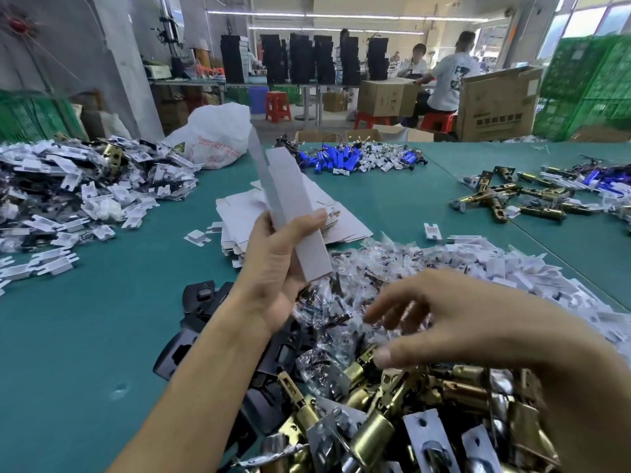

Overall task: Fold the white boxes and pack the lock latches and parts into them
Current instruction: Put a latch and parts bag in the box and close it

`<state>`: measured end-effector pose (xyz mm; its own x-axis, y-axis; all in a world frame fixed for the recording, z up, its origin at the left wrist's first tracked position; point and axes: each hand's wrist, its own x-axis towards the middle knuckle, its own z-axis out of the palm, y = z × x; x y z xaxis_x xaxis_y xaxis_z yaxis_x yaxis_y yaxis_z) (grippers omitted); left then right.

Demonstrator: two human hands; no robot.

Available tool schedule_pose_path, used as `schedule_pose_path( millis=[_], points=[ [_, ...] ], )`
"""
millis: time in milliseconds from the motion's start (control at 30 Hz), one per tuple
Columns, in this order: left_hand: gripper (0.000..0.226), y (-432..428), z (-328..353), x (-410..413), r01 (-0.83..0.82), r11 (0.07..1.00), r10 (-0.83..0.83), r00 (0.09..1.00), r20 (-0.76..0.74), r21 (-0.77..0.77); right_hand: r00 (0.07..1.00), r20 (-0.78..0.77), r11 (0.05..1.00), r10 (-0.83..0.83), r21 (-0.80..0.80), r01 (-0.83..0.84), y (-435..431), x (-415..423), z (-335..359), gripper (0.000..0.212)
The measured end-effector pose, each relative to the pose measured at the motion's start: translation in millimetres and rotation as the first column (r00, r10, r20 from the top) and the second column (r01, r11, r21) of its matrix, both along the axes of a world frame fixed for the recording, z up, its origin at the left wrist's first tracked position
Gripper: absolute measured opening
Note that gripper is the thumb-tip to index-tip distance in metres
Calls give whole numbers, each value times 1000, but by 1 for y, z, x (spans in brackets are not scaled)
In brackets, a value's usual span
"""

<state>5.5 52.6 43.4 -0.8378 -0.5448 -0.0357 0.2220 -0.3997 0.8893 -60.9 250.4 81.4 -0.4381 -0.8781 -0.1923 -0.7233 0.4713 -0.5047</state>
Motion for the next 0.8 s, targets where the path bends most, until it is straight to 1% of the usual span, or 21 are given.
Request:
schedule_pose_path(
  millis=[67,100,133,233,333,367,433,500,567,600,633,667,733,800],
  points=[
    [92,-5,-2,-1,-103,994,103,995,10,-28,997,81,997,21,74,-27,6,-2,5,45],
    [94,-7,-4,-2,-140,989,141,990,15,-43,993,112,994,36,101,-47,7,-2,6,46],
    [91,-9,-6,-3,-167,984,168,986,12,-57,989,136,991,52,115,-68,6,-2,6,45],
    [81,-9,-8,-5,-185,980,186,983,9,-70,984,154,989,93,102,-110,2,0,4,28],
    [81,-10,-9,-6,-186,978,188,982,20,-92,977,185,989,110,76,-125,2,-1,2,16],
    [84,-9,-10,-6,-181,977,185,982,27,-114,969,213,989,122,50,-136,2,-2,1,14],
    [92,-8,-10,-5,-164,972,172,984,34,-167,935,329,991,133,-39,-127,3,-2,0,11],
    [91,-6,-10,-5,-157,965,162,987,10,-209,896,419,983,147,-163,-85,4,-3,0,12],
    [85,-7,-11,-5,-164,951,165,986,-20,-262,884,433,947,176,-321,-32,5,-5,2,12],
    [83,-7,-11,-5,-162,939,163,986,-24,-303,888,426,909,171,-417,25,6,-6,4,14],
    [81,-7,-12,-5,-153,926,155,988,-21,-344,893,427,847,144,-520,113,6,-7,5,17],
    [80,-6,-13,-4,-139,913,143,990,-16,-383,889,445,755,106,-618,219,6,-8,6,20],
    [82,-5,-16,-4,-90,884,104,995,5,-458,856,516,523,38,-740,423,8,-12,8,28],
    [85,-2,-18,-3,-2,847,34,998,50,-531,821,570,305,-16,-779,547,9,-14,9,25]
  ],
)
